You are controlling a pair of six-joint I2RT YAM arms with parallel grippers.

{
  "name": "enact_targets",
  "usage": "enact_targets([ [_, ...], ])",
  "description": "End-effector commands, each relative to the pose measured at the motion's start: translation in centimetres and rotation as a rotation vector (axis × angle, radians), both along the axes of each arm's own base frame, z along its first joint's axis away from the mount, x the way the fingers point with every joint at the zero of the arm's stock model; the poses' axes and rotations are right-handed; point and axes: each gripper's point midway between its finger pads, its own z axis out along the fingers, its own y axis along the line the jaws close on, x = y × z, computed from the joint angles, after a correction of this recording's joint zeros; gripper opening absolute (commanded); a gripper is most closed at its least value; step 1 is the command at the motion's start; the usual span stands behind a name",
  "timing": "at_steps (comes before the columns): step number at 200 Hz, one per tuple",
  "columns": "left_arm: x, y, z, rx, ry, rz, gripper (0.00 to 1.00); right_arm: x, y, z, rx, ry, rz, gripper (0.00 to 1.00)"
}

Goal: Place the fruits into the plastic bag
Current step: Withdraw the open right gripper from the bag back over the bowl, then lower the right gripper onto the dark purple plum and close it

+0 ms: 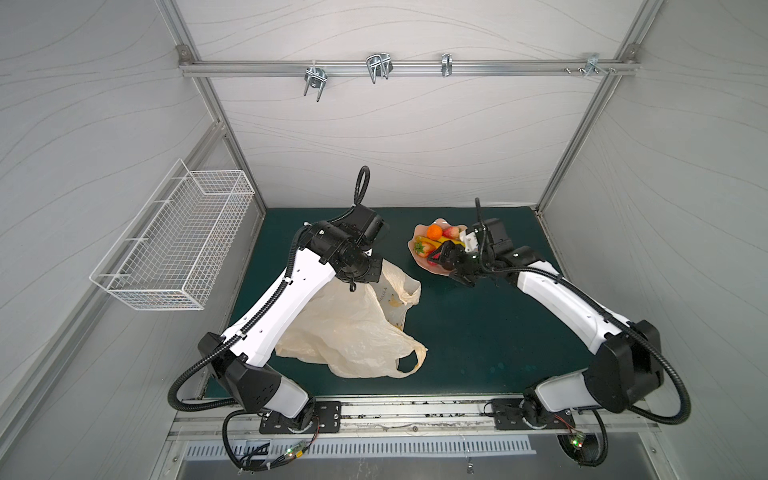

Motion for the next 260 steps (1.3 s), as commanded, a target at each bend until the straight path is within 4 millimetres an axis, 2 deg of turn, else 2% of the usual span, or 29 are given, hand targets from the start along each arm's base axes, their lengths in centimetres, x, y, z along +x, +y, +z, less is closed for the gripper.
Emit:
enact_targets([
  [1,1.1,-0.5,1.1,-0.034,-0.036,-0.004,0.0,0.3,-3.1,-2.5,-0.216,-0.002,0.043,0.99],
  [33,1.2,-0.4,1.3,-0.049,-0.039,-0.003,0.0,2.6,-4.2,-4.7,-0.343,-0.002,0.032,0.97],
  [74,1.0,-0.2,1.6,-0.061,-0.043,0.0,0.0,6.0,-4.5,-7.1,-0.456,-0.008,0.021,0.95],
  [108,0.4,0.0,1.4,-0.064,-0.038,0.002,0.0,8.7,-3.9,-8.8,-0.494,-0.012,0.019,0.92],
  [146,-0.1,0.4,1.4,-0.068,-0.037,0.008,0.0,10.7,-3.7,-10.7,-0.547,0.019,0.022,0.86],
  [207,-0.5,0.7,1.6,-0.076,-0.04,0.009,0.0,12.1,-4.2,-12.7,-0.637,0.046,0.025,0.77],
  [260,-0.7,0.8,1.5,-0.075,-0.039,0.011,0.0,12.0,-4.1,-14.4,-0.685,0.069,0.053,0.72],
])
